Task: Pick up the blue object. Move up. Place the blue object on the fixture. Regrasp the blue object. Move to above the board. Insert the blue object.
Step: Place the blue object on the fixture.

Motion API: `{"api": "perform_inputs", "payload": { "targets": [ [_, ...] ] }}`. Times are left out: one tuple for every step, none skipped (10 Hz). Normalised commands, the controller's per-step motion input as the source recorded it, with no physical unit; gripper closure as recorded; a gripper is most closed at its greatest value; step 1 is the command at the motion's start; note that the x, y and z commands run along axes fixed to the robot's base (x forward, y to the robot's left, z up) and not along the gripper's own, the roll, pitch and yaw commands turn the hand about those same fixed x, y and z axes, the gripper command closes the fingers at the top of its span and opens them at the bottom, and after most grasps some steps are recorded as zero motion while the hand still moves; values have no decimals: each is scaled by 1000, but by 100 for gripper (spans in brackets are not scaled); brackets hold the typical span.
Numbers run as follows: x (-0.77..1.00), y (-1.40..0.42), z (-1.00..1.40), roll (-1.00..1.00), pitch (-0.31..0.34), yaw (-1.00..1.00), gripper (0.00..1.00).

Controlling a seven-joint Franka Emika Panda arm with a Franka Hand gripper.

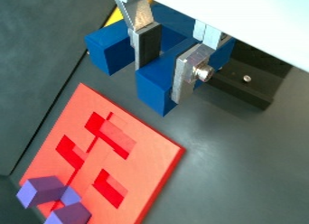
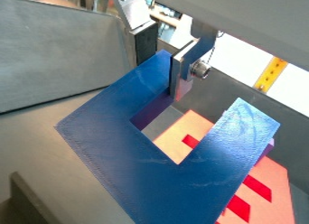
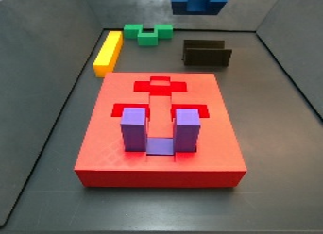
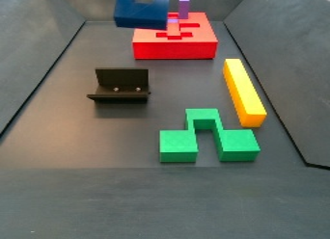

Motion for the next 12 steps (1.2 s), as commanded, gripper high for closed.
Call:
{"api": "perform_inputs", "payload": {
  "targets": [
    [926,217,-486,191,211,0,100],
    [1000,346,-471,251,200,0,100],
    [1000,431,-406,251,214,9,100],
    [1000,434,-426,217,226,26,100],
    [1000,429,-409,189,211,26,100],
    [1000,366,-446,157,231,46,100],
    [1000,354,-480,60,163,29,100],
    [1000,366,-434,49,134,0,100],
    [1000,346,-443,0,86,0,100],
    [1000,360,-437,-23,0,0,100],
    [1000,254,-320,0,6,3,100],
    [829,71,-223,-137,6,46,100]
  ]
}}
